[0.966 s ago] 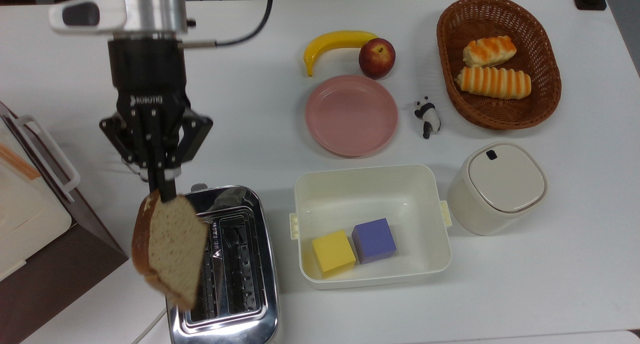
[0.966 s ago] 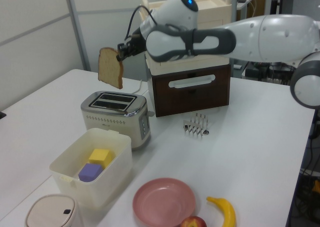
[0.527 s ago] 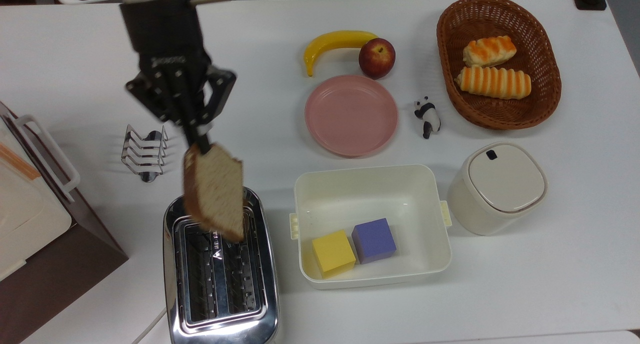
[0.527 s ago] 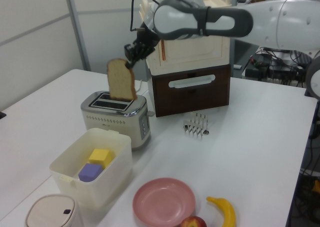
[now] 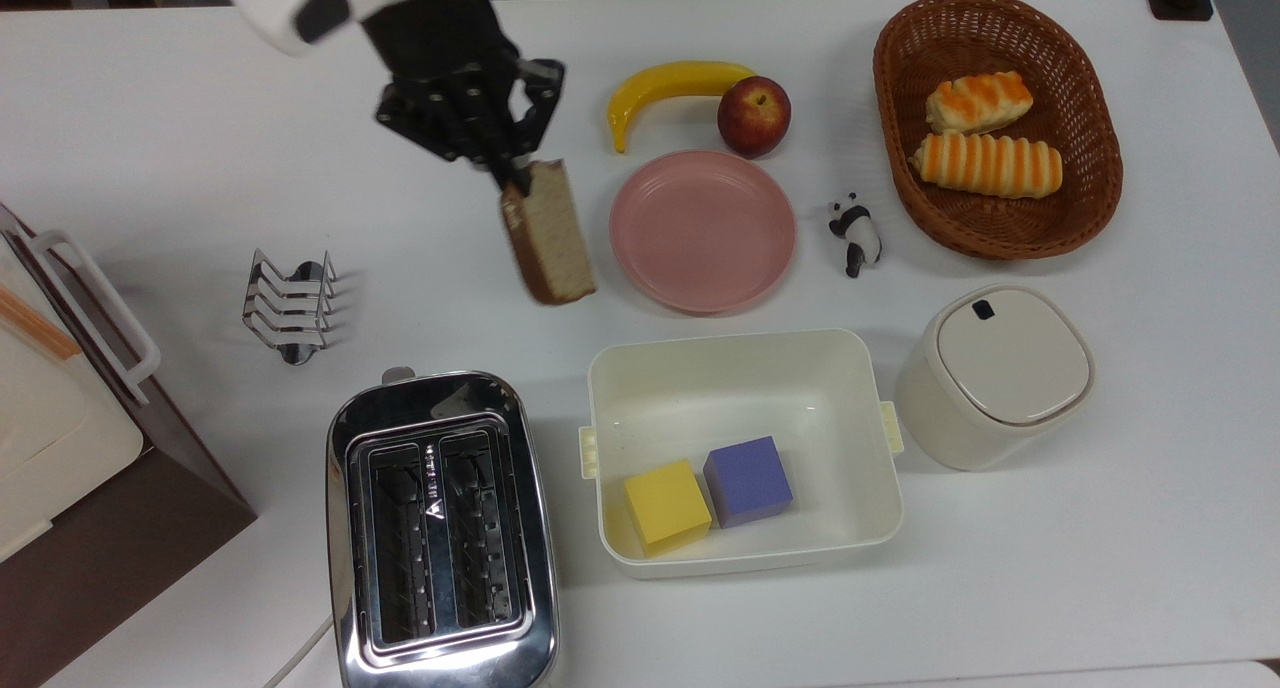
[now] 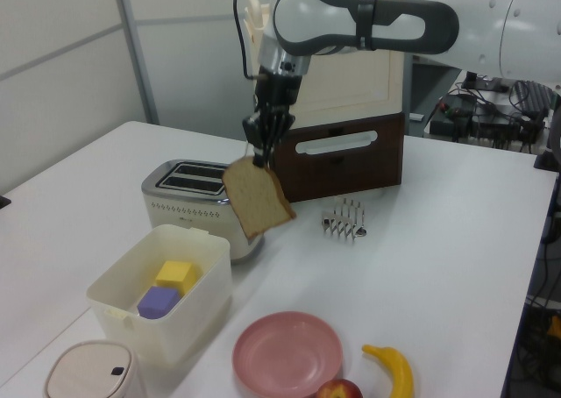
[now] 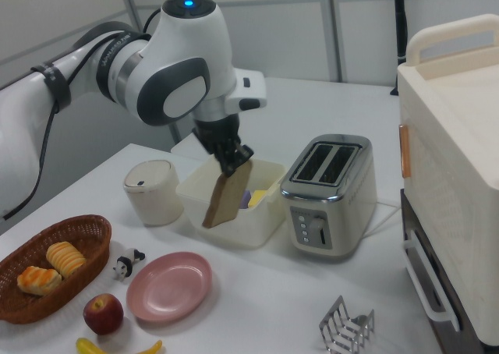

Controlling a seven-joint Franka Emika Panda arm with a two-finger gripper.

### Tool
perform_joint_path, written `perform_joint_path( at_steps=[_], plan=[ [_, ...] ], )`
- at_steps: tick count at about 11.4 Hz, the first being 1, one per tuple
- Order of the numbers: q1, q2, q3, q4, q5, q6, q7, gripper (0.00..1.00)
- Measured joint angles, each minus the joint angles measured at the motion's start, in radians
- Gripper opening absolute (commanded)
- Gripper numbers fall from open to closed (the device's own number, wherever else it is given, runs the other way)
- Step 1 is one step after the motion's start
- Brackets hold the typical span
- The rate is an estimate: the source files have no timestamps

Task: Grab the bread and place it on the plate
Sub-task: 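Carry the hanging bread slice over to the pink plate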

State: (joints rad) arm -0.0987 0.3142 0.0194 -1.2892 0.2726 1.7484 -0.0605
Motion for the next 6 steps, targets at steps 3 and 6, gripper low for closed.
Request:
perform_joint_path(
  at_steps=[3, 6],
  plan=[
    [0.041, 0.001, 0.004, -0.011, -0.002, -0.143, -0.063, 0.0],
    [0.096, 0.004, 0.006, -0.04, -0.002, -0.228, -0.104, 0.0]
  ],
)
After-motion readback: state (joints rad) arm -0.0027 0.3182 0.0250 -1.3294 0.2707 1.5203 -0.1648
